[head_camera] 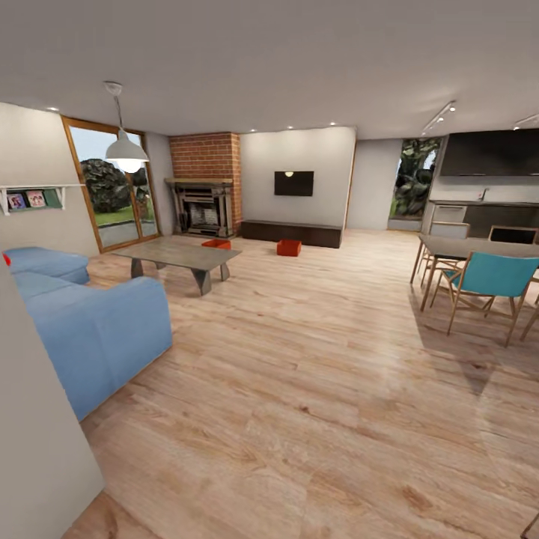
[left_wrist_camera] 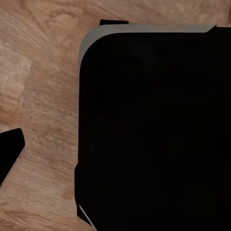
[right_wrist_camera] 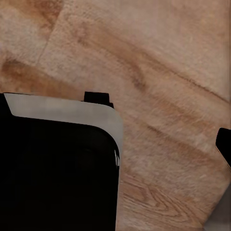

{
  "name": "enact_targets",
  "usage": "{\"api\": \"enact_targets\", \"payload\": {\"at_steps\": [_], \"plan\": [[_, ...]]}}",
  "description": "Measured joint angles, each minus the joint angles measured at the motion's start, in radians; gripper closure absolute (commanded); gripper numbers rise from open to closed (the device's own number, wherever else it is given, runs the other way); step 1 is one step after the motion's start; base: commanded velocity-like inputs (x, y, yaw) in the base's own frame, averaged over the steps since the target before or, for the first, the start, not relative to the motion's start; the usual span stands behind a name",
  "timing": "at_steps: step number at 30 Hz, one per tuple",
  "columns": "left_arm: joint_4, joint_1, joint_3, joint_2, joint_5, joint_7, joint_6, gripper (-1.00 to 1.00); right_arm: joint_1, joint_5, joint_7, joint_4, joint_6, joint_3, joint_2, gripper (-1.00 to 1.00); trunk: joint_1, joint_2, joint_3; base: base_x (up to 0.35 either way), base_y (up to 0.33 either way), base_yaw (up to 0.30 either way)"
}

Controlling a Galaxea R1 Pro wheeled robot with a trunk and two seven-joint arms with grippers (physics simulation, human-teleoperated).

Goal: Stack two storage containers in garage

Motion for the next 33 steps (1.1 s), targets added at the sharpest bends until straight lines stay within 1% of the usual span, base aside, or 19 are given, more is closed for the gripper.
{"api": "enact_targets", "payload": {"at_steps": [33], "plan": [[0.0, 0.0, 0.0, 0.001, 0.0, 0.0, 0.001, -1.0, 0.0, 0.004, 0.0, 0.0, 0.0, 0.0, 0.0, -1.0, 0.0, 0.0, 0.0, 0.322, 0.0, 0.0]]}}
